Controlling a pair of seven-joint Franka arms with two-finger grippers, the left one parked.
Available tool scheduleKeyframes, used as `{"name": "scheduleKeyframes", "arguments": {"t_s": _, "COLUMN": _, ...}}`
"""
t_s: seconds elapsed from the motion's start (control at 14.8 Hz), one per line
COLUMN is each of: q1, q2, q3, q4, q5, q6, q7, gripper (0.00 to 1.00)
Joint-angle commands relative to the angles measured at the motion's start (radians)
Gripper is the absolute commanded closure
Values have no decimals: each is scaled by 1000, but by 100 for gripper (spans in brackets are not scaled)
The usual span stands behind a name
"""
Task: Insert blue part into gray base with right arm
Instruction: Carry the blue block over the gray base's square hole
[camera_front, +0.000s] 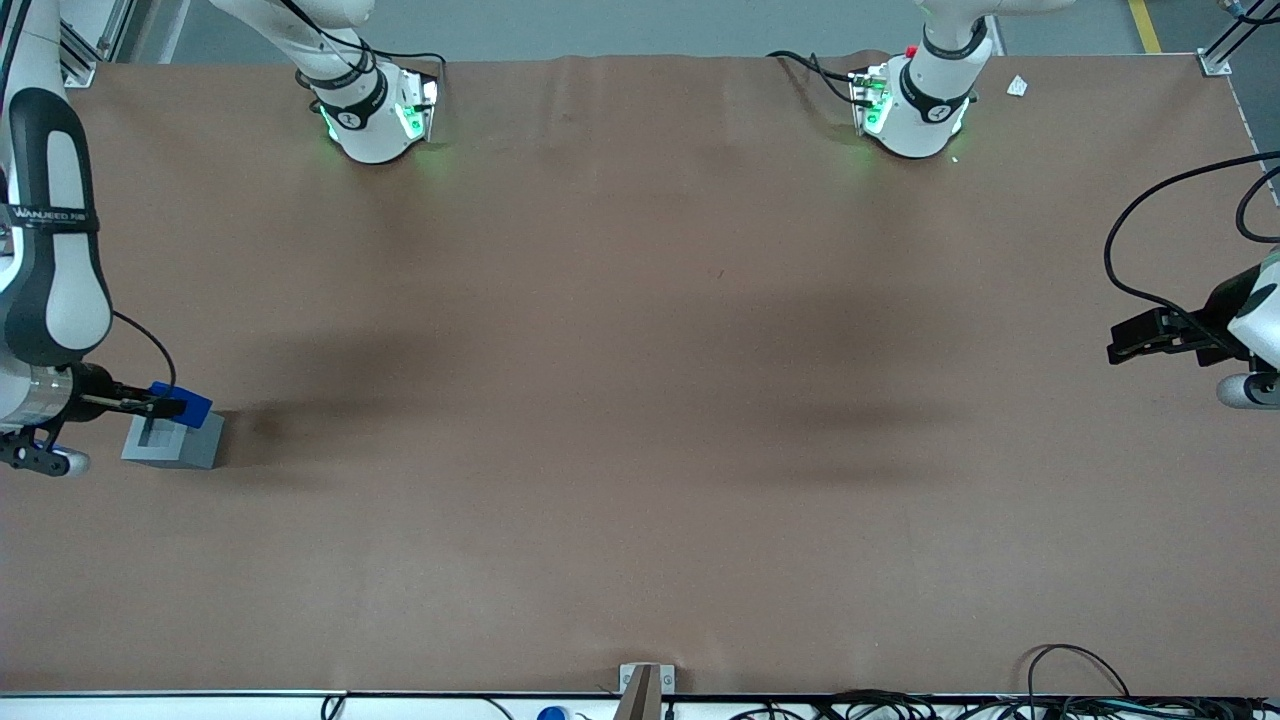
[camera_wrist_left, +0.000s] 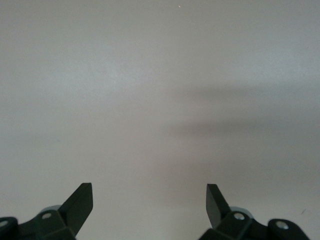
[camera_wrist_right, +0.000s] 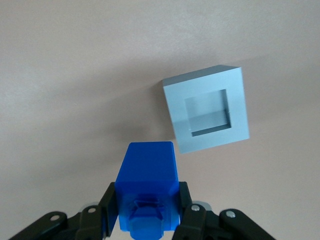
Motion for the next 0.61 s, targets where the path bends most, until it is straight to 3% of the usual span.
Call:
{"name": "scheduleKeyframes", "arguments": {"t_s": 0.0, "q1": -42, "q2": 33, "q3": 13, "q4": 52, "q5": 8, "q6": -14, "q7": -53, "gripper": 99}}
{"name": "scheduleKeyframes", "arguments": {"t_s": 0.54, "q1": -84, "q2": 92, "q3": 13, "q4": 109, "q5": 2, "q6": -16, "q7": -122, "gripper": 99}}
